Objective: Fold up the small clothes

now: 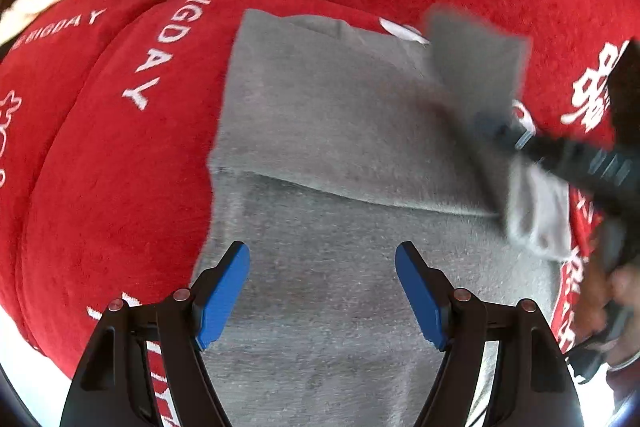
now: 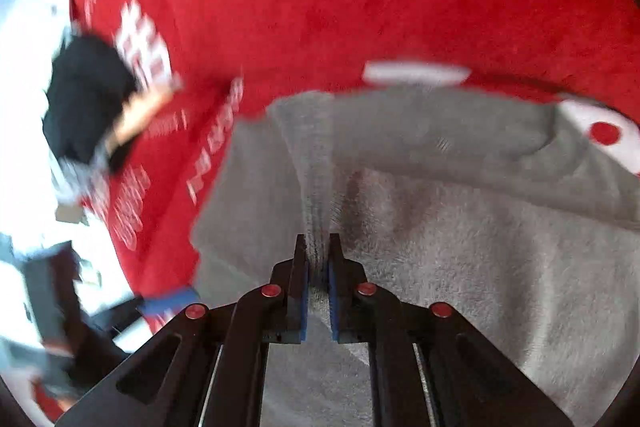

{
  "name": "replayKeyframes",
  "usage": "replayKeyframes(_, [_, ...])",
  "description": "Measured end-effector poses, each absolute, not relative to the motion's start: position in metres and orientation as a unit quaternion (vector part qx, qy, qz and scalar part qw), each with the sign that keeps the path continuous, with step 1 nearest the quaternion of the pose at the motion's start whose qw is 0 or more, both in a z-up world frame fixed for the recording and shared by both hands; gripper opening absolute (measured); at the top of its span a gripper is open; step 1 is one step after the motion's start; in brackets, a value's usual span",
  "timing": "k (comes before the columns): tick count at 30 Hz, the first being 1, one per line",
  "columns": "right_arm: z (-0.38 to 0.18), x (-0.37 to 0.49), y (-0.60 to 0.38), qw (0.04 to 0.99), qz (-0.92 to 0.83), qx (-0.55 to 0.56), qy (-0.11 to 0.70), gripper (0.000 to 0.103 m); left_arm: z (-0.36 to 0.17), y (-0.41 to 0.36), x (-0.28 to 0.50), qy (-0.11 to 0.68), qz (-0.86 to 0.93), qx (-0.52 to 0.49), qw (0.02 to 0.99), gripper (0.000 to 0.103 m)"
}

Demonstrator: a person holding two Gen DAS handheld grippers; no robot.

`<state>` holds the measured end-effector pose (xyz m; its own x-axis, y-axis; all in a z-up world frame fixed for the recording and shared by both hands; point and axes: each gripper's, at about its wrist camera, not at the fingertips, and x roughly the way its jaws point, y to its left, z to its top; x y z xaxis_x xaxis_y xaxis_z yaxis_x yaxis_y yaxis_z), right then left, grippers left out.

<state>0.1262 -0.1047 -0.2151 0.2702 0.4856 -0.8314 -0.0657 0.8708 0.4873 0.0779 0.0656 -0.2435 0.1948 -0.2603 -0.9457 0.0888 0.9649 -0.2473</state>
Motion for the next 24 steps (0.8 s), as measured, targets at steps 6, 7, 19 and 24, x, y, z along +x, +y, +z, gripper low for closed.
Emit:
replayKeyframes(6, [-0.217,0.105,-0.122,0.768,0.156,0.195,0.589,0.056,-0.24,0.071,0.097,0.615,-0.145,-0.133,0.764,0.076])
replayKeyframes(7, [-0.215,0.095,-0.136,0.766,0.142,0.22,0.587,0.056,-0.241,0.068,0.101,0.614,-0.155,-0.143,0.761,0.076])
replayKeyframes(19, [-0.24,-0.048,-0.299,0.689,-0.017,0.514,0.511,0.056,-0.27,0.047,0.15,0.629,-0.151,-0.258,0.718,0.076])
replayKeyframes(24, [-0.261,-0.085,-0.336,0.648,-0.066,0.608,0.455,0.056,-0.27,0.047,0.152,0.618,-0.137,-0.278,0.723,0.053])
